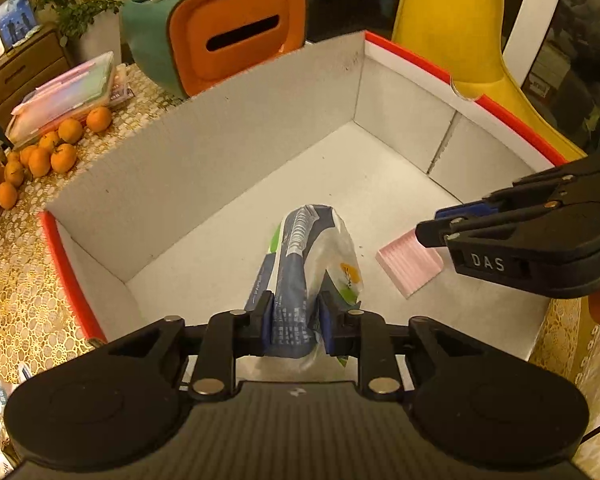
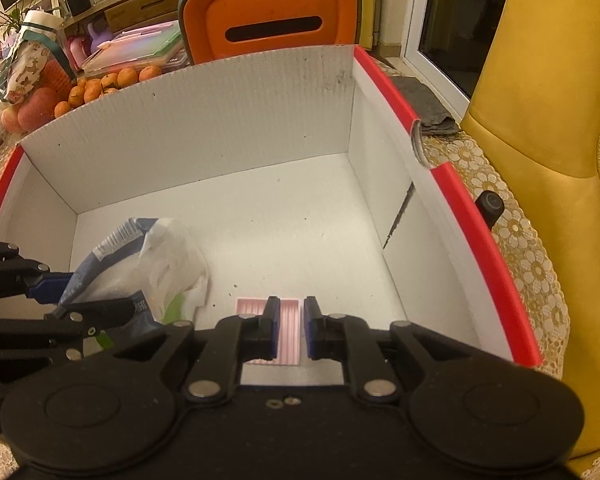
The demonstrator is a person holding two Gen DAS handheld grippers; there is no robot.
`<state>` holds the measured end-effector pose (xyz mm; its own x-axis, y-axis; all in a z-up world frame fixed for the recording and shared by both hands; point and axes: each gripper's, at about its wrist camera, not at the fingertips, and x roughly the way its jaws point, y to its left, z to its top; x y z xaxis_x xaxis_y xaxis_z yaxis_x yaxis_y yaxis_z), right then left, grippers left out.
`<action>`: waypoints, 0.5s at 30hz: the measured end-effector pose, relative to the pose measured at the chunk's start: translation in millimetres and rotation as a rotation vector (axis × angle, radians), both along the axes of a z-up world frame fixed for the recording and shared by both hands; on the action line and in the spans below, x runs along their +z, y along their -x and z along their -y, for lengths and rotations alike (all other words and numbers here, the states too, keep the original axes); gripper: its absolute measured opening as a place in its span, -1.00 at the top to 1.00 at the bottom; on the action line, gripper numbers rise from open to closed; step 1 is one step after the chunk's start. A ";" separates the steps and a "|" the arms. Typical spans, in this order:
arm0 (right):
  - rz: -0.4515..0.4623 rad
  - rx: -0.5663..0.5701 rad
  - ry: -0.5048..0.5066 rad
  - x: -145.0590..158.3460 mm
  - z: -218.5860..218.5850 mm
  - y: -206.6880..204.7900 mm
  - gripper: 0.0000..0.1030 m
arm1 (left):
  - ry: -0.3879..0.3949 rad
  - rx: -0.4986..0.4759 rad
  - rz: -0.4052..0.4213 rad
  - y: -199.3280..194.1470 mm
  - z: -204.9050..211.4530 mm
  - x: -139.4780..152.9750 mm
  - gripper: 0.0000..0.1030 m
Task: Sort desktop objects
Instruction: 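Open both tools to drop the bag and pink pad into the shoebox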
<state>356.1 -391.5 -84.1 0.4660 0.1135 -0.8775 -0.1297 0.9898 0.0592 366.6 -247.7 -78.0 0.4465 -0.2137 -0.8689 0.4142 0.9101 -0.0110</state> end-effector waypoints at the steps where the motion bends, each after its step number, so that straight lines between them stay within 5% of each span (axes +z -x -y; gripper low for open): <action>1: 0.001 -0.003 -0.002 1.0 0.7 0.3 0.72 | 0.005 0.003 0.000 0.0 -1.3 1.2 0.55; 15: 0.041 -0.017 -0.091 20.3 20.4 13.2 0.62 | 0.063 0.021 0.031 11.8 -15.2 19.9 0.51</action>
<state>342.9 -411.9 -63.7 0.5036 0.1834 -0.8443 -0.1166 0.9827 0.1439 354.7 -232.5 -58.1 0.4784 -0.2573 -0.8396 0.3956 0.9167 -0.0555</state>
